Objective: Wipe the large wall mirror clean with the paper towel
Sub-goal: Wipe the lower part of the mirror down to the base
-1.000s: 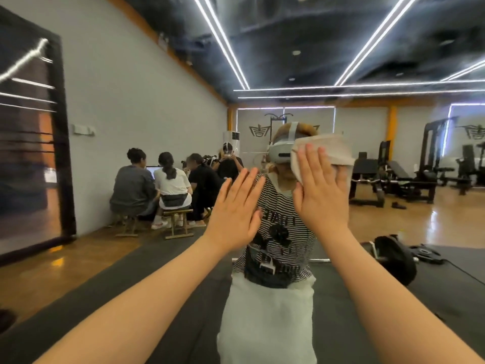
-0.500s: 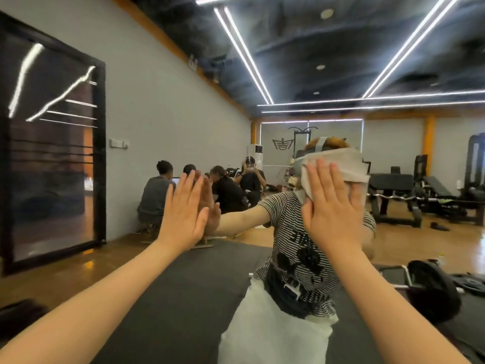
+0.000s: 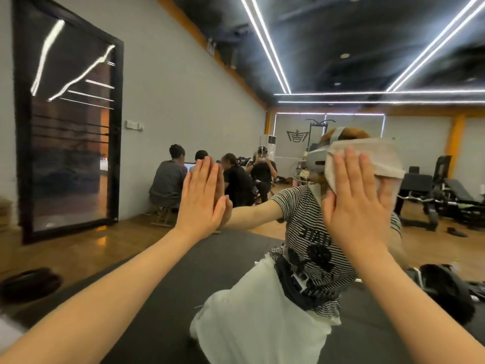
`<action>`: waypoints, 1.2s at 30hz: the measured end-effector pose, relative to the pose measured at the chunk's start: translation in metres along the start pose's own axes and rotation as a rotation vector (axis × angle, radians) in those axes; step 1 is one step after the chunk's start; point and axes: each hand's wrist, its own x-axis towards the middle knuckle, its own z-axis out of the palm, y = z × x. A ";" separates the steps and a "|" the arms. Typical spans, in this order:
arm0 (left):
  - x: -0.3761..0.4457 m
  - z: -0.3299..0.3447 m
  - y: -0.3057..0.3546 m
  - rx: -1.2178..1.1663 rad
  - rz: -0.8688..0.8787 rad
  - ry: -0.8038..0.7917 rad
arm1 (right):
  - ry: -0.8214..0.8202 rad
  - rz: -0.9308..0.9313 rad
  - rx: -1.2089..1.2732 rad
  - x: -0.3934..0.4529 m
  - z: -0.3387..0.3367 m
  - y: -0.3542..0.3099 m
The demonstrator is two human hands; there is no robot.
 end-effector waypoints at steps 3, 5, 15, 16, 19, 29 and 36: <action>-0.002 -0.012 -0.015 0.067 0.107 -0.056 | -0.010 0.020 0.007 -0.001 0.000 -0.003; 0.003 -0.025 -0.027 0.121 0.225 -0.060 | -0.014 0.029 -0.018 -0.002 -0.001 -0.006; 0.014 -0.011 -0.114 0.109 0.449 0.028 | 0.064 0.191 -0.086 0.003 0.001 -0.028; 0.016 -0.008 -0.118 0.078 0.469 0.043 | 0.077 0.210 -0.112 0.002 0.003 -0.032; 0.017 -0.004 -0.117 0.015 0.503 0.101 | 0.056 0.263 -0.155 0.004 0.005 -0.040; 0.017 -0.003 -0.121 -0.093 0.559 0.072 | -0.094 0.466 -0.219 0.013 -0.009 -0.066; 0.015 -0.004 -0.121 -0.048 0.563 0.057 | -0.166 0.475 -0.193 0.015 -0.017 -0.075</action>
